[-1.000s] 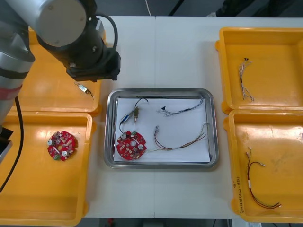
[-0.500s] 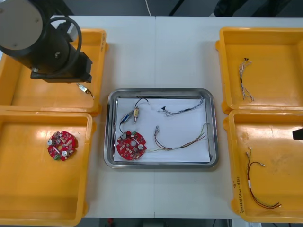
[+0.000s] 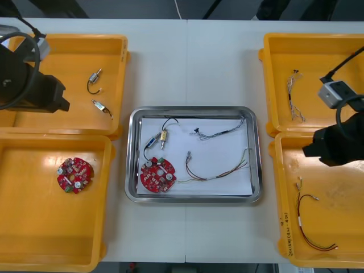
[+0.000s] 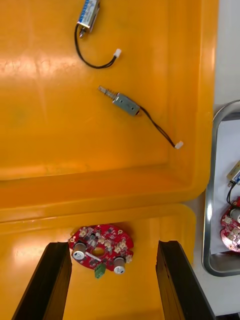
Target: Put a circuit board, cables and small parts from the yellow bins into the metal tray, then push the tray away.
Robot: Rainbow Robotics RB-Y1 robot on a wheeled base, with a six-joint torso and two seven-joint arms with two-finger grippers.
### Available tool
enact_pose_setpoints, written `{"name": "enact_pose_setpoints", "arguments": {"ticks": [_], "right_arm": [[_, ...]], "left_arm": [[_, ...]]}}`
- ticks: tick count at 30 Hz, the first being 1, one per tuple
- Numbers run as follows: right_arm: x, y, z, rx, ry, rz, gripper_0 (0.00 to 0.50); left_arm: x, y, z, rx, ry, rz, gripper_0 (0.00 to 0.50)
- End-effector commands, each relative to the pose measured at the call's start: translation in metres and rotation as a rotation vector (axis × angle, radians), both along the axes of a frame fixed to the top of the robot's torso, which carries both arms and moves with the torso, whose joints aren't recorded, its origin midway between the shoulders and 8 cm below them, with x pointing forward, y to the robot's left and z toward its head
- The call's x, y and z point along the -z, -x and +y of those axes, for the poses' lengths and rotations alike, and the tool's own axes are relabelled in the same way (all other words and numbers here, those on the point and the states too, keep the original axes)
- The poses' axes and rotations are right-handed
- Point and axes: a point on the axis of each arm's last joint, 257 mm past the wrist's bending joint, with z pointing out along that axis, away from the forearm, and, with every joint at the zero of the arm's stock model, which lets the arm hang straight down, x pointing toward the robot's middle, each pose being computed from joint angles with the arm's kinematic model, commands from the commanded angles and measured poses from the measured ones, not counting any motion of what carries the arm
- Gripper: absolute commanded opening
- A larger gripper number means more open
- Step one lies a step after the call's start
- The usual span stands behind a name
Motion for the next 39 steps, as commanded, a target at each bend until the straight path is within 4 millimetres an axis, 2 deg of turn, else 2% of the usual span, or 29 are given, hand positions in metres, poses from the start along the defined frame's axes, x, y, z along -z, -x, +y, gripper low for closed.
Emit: {"name": "enact_pose_setpoints", "arguments": {"ticks": [1, 5, 9, 10, 16, 18, 21, 27, 35, 39], "right_arm": [[-0.011, 0.001, 0.032, -0.161, 0.079, -0.031, 0.5], [-0.003, 0.008, 0.059, -0.255, 0.107, -0.013, 0.5], [0.002, 0.013, 0.093, -0.353, 0.119, -0.01, 0.5], [0.003, 0.014, 0.107, -0.39, 0.126, -0.015, 0.5], [0.011, 0.018, 0.157, -0.516, 0.186, -0.056, 0.5], [0.017, 0.02, 0.178, -0.568, 0.228, -0.076, 0.5], [0.03, 0.025, 0.196, -0.632, 0.287, -0.074, 0.5], [0.056, 0.029, 0.219, -0.747, 0.364, -0.044, 0.5], [0.075, 0.03, 0.244, -0.967, 0.432, -0.099, 0.5], [0.085, 0.03, 0.25, -1.036, 0.478, -0.118, 0.5]], "left_arm": [[-0.011, 0.018, 0.04, -0.012, -0.055, -0.016, 0.5], [-0.007, 0.029, 0.059, -0.037, -0.071, -0.005, 0.5], [-0.001, 0.041, 0.074, -0.059, -0.074, 0.009, 0.5], [0.001, 0.045, 0.078, -0.064, -0.077, 0.012, 0.5], [0.011, 0.058, 0.087, -0.074, -0.085, 0.026, 0.5], [0.014, 0.064, 0.089, -0.067, -0.092, 0.034, 0.5], [0.02, 0.07, 0.088, -0.056, -0.096, 0.046, 0.5], [0.023, 0.081, 0.091, -0.052, -0.107, 0.046, 0.5], [0.024, 0.093, 0.096, -0.053, -0.109, 0.041, 0.5], [0.025, 0.096, 0.099, -0.059, -0.112, 0.042, 0.5]]}}
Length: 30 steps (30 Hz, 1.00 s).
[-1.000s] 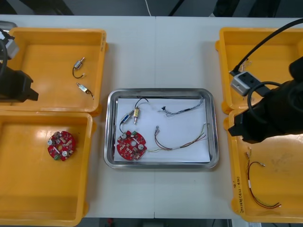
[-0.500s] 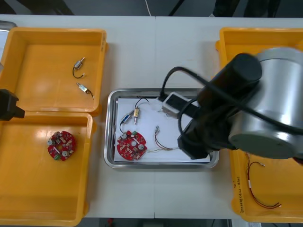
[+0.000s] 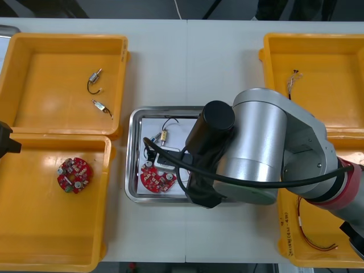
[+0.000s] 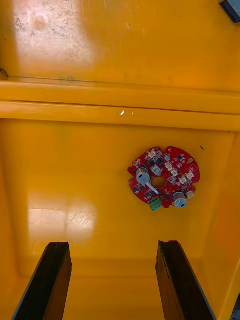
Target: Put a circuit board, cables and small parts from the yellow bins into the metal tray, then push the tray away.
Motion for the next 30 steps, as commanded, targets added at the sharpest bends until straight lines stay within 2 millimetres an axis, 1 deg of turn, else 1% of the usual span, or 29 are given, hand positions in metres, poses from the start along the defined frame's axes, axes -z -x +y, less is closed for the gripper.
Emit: {"name": "enact_pose_setpoints", "arguments": {"ticks": [1, 6, 7, 16, 24, 30], "right_arm": [[0.002, 0.002, 0.019, -0.162, 0.058, -0.064, 0.5], [0.02, 0.007, 0.019, -0.186, 0.112, -0.061, 0.5], [0.027, 0.011, 0.019, -0.192, 0.132, -0.062, 0.5], [0.049, 0.021, 0.02, -0.216, 0.194, -0.079, 0.5], [0.066, 0.019, 0.017, -0.211, 0.221, -0.088, 0.5], [0.071, 0.013, 0.019, -0.199, 0.209, -0.092, 0.5]], "left_arm": [[-0.012, 0.009, 0.016, 0.082, -0.098, -0.014, 0.5], [-0.014, 0.009, 0.018, 0.073, -0.097, -0.019, 0.5], [-0.014, 0.008, 0.019, 0.07, -0.098, -0.021, 0.5], [-0.014, 0.008, 0.019, 0.07, -0.098, -0.021, 0.5], [-0.014, 0.008, 0.019, 0.07, -0.098, -0.021, 0.5], [-0.014, 0.008, 0.019, 0.07, -0.098, -0.021, 0.5]]}}
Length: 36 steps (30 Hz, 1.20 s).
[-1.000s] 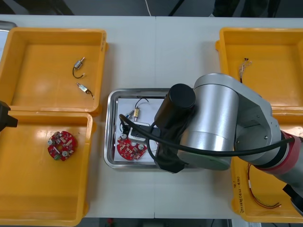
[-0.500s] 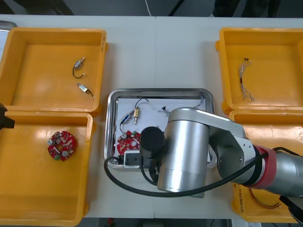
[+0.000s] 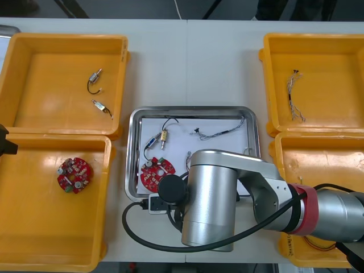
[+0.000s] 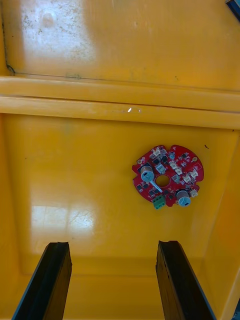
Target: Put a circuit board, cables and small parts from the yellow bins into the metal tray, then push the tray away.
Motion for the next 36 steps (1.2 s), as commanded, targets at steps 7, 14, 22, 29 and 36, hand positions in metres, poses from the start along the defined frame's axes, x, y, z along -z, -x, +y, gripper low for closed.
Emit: {"name": "enact_pose_setpoints", "arguments": {"ticks": [7, 14, 22, 29, 36], "right_arm": [[0.001, -0.014, 0.018, 0.014, -0.04, -0.056, 0.5], [0.005, -0.018, 0.018, 0.025, -0.044, -0.058, 0.5], [0.006, -0.016, 0.018, 0.03, -0.043, -0.054, 0.393], [0.006, -0.017, 0.018, 0.047, -0.053, -0.057, 0.01], [0.0, -0.026, 0.023, 0.048, -0.074, -0.089, 0.0]], "left_arm": [[-0.014, 0.005, 0.014, 0.081, -0.098, -0.018, 0.5], [-0.014, 0.005, 0.014, 0.081, -0.098, -0.018, 0.5], [-0.014, 0.005, 0.014, 0.081, -0.098, -0.018, 0.5], [-0.014, 0.005, 0.014, 0.081, -0.098, -0.018, 0.5], [-0.014, 0.005, 0.014, 0.081, -0.098, -0.018, 0.5]]}}
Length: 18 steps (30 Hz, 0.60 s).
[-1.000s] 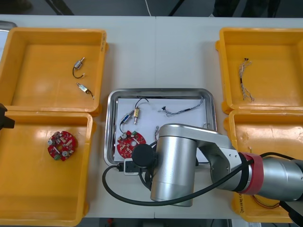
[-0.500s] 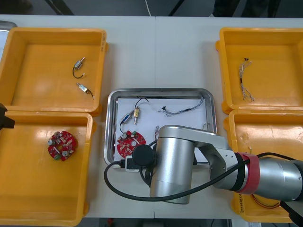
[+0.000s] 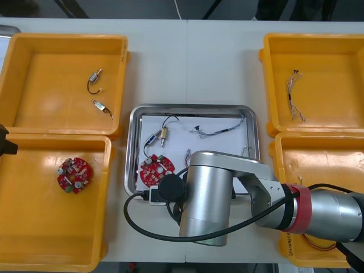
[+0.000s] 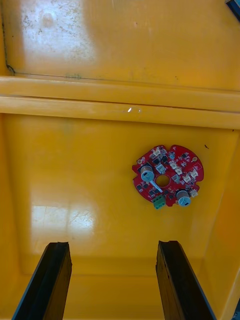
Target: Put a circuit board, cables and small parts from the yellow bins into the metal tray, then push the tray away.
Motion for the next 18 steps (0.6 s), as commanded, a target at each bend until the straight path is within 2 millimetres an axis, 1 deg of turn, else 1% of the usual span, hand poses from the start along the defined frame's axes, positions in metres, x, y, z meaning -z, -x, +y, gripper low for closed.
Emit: {"name": "enact_pose_setpoints", "arguments": {"ticks": [1, 3, 8, 18], "right_arm": [[-0.012, -0.004, 0.021, -0.005, -0.048, -0.044, 0.0], [-0.016, -0.009, 0.021, -0.006, -0.052, -0.055, 0.0], [-0.03, -0.032, 0.015, -0.013, -0.04, -0.101, 0.0], [-0.052, -0.072, 0.005, -0.003, -0.017, -0.163, 0.0]], "left_arm": [[-0.014, 0.005, 0.014, 0.081, -0.098, -0.018, 0.5], [-0.014, 0.005, 0.014, 0.081, -0.098, -0.018, 0.5], [-0.014, 0.005, 0.014, 0.081, -0.098, -0.018, 0.5], [-0.014, 0.005, 0.014, 0.081, -0.098, -0.018, 0.5]]}}
